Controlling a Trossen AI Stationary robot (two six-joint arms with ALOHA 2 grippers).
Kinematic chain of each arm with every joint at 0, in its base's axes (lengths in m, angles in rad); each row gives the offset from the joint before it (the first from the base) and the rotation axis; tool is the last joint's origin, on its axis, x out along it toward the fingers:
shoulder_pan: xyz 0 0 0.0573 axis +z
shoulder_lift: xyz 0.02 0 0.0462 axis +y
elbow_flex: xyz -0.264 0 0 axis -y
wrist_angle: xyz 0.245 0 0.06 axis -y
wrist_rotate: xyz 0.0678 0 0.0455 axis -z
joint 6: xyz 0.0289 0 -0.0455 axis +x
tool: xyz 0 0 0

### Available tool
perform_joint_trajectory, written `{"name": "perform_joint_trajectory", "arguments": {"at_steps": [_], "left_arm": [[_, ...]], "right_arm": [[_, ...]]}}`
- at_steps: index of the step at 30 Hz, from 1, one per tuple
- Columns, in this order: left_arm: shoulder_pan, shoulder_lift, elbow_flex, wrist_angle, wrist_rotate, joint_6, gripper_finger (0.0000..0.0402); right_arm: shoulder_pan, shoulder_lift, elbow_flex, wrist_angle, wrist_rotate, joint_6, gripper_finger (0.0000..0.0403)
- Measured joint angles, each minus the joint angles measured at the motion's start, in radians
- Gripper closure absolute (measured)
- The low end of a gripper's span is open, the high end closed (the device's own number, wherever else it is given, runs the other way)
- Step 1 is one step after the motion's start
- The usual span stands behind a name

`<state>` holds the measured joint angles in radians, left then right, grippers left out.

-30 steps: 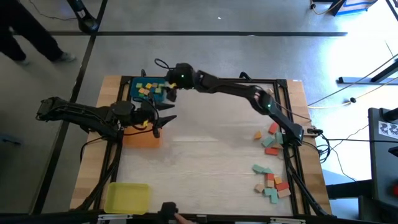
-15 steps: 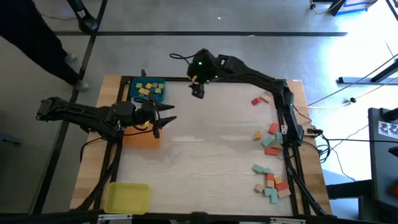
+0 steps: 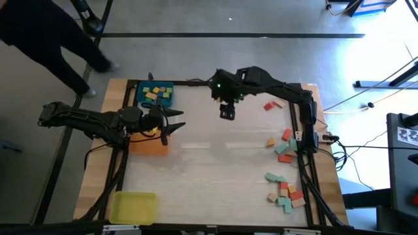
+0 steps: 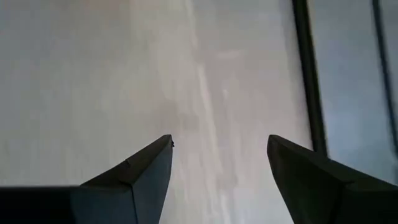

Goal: Sort blocks by size
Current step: Put the red cube block into the blue bin

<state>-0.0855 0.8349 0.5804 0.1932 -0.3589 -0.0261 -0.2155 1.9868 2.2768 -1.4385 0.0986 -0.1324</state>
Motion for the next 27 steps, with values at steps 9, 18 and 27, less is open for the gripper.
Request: {"name": "perform_joint_trajectory", "arguments": {"at_steps": [9,18,27], "left_arm": [[0.000,0.000,0.000,-0.003,0.000,0.001,0.0196],[0.000,0.000,0.000,-0.010,0.000,0.007,0.0196],[0.000,0.000,0.000,-0.025,0.000,0.007,0.0196]], "right_arm": [[0.110,-0.026,-0.001,-0.112,0.103,0.095,0.0141],[0.139,-0.187,-0.275,-0.047,0.188,0.197,0.0141],[0.138,-0.566,-0.801,0.104,0.205,0.400,0.0141]]}}
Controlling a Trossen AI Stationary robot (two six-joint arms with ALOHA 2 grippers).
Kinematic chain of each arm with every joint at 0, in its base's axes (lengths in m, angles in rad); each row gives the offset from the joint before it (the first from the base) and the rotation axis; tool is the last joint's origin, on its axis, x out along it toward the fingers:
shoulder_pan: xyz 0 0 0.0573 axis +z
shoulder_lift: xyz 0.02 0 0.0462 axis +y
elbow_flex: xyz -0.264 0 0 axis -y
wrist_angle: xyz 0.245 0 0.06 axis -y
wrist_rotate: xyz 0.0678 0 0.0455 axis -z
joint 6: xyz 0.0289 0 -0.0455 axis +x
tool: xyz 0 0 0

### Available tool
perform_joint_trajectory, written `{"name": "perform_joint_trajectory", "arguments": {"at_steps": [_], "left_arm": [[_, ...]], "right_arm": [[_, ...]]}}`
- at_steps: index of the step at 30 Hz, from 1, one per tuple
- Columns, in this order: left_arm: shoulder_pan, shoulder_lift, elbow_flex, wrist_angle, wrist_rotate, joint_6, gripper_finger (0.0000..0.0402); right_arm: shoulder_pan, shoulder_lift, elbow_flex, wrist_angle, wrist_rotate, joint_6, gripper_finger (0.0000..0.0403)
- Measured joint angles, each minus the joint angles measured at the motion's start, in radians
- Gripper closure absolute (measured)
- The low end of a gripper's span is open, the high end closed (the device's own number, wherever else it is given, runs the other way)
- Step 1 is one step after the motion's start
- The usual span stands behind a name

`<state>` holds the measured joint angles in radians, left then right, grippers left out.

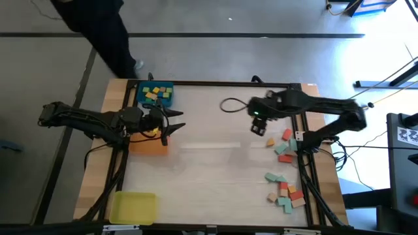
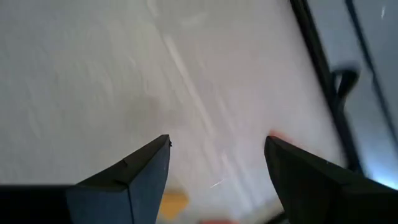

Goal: Sort blocks by size
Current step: Put the red cube block into the blue bin

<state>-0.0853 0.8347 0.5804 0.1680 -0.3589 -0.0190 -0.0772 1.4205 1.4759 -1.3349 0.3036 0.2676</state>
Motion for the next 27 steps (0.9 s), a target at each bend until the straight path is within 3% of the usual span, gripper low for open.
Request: {"name": "perform_joint_trajectory", "arguments": {"at_steps": [10,16,21,27], "left_arm": [[0.000,0.000,0.000,-0.003,0.000,-0.003,0.0196],[0.000,0.000,0.000,-0.002,0.000,-0.006,0.0196],[0.000,0.000,0.000,-0.001,0.000,-0.007,0.0196],[0.000,0.000,0.000,0.000,0.000,-0.007,0.0196]], "right_arm": [[-0.001,-0.298,-0.387,-0.001,-0.096,0.465,0.0141],[0.005,-0.321,-0.518,0.014,-0.282,0.600,0.0141],[0.078,-0.316,-0.618,0.118,-0.412,0.653,0.0141],[0.214,-0.313,-0.668,0.271,-0.481,0.795,0.0141]]}}
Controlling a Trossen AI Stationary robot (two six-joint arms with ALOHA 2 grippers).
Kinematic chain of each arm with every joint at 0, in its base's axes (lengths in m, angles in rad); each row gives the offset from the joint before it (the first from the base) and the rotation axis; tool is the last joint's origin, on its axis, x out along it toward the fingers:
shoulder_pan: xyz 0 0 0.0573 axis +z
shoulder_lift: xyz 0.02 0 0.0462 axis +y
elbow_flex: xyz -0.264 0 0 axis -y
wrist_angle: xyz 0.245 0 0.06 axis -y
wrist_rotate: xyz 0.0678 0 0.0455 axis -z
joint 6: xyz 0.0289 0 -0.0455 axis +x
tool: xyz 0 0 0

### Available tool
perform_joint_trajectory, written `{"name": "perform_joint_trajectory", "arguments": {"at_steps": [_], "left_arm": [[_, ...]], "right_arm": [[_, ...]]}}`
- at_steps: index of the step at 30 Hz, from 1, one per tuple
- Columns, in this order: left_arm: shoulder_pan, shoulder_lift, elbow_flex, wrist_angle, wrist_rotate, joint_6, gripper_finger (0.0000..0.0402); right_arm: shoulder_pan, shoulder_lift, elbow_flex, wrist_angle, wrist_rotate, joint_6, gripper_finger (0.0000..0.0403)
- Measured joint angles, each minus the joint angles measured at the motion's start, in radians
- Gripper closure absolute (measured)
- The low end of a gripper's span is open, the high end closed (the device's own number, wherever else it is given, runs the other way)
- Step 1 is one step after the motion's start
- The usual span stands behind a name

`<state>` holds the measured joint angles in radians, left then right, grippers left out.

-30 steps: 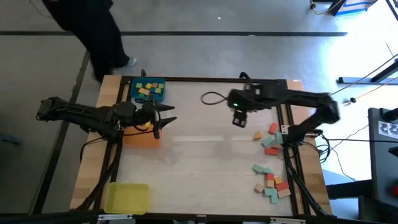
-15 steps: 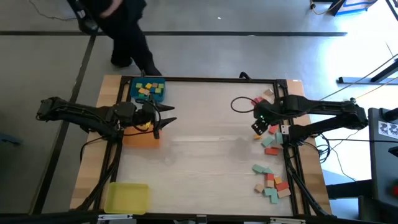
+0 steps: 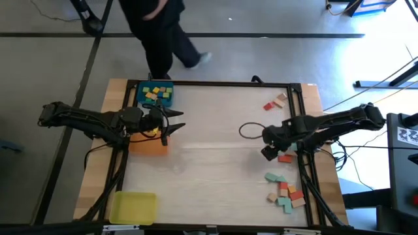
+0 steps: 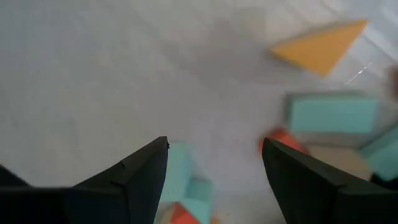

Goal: Sort blocks by size
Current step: Put the red cube block into the blue bin

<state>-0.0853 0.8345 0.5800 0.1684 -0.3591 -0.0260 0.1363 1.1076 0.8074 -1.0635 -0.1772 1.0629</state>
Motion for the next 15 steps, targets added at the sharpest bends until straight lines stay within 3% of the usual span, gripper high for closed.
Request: {"name": "perform_joint_trajectory", "arguments": {"at_steps": [6,15], "left_arm": [[0.000,0.000,0.000,0.004,0.000,0.005,0.0196],[0.000,0.000,0.000,-0.001,0.000,0.003,0.0196]], "right_arm": [[0.137,0.011,0.000,0.060,-0.056,0.145,0.0141],[0.392,0.043,0.000,0.181,-0.166,0.528,0.0141]]}}
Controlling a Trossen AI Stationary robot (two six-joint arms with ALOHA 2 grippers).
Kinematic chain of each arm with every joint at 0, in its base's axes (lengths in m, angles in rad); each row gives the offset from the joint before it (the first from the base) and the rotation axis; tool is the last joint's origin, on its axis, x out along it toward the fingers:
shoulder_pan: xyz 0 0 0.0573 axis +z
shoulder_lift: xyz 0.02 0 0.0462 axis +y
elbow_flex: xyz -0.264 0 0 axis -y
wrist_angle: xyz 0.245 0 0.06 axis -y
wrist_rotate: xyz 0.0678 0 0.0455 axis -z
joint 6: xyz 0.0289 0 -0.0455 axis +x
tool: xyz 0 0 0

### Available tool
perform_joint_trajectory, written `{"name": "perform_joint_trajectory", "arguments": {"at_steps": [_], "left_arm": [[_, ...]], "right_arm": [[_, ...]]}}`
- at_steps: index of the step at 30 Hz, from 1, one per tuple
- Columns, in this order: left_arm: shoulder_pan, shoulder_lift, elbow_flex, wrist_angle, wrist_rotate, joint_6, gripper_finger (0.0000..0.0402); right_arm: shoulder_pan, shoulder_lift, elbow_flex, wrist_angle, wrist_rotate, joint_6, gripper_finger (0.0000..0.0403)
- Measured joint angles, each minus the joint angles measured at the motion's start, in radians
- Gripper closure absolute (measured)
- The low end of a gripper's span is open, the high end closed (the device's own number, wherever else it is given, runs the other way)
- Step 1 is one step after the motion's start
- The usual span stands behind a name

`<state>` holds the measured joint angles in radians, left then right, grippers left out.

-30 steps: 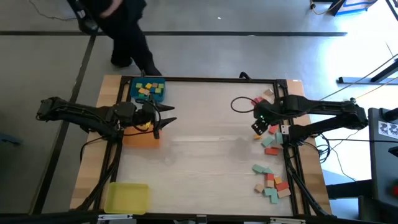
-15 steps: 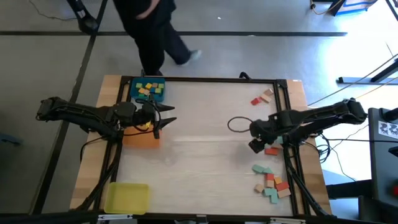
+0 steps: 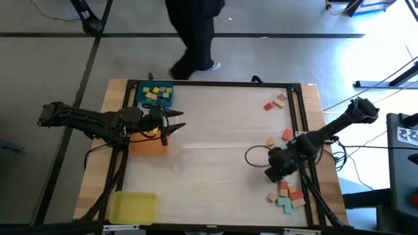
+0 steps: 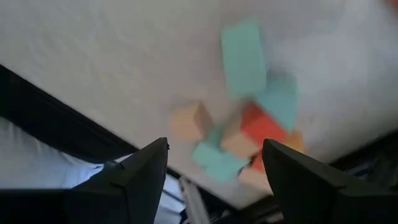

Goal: Sort blocks by size
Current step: Put the red cube block into the blue bin

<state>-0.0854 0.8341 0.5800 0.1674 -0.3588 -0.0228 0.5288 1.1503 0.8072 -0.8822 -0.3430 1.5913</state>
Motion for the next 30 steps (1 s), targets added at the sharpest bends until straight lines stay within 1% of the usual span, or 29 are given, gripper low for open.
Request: {"name": "perform_joint_trajectory", "arguments": {"at_steps": [5,9,14,17,20,27,30], "left_arm": [[0.000,0.000,0.000,-0.001,0.000,-0.003,0.0196],[0.000,0.001,0.000,-0.003,0.000,-0.003,0.0196],[0.000,0.001,0.000,0.001,0.000,0.000,0.0196],[0.000,0.001,0.000,0.004,0.000,-0.006,0.0196],[0.000,0.001,0.000,0.005,0.000,-0.024,0.0196],[0.000,0.001,0.000,0.008,0.000,-0.033,0.0196],[0.000,0.001,0.000,0.009,0.000,-0.033,0.0196]], "right_arm": [[0.136,0.050,0.000,0.096,0.028,0.216,0.0141],[0.211,0.133,0.000,0.178,0.035,0.295,0.0141],[0.240,0.226,0.000,0.204,0.054,0.289,0.0141],[0.237,0.257,0.000,0.202,0.078,0.234,0.0141],[0.236,0.268,0.000,0.199,0.089,0.188,0.0141],[0.238,0.269,0.000,0.113,0.088,0.180,0.0141],[0.237,0.269,0.000,0.105,0.097,0.172,0.0141]]}}
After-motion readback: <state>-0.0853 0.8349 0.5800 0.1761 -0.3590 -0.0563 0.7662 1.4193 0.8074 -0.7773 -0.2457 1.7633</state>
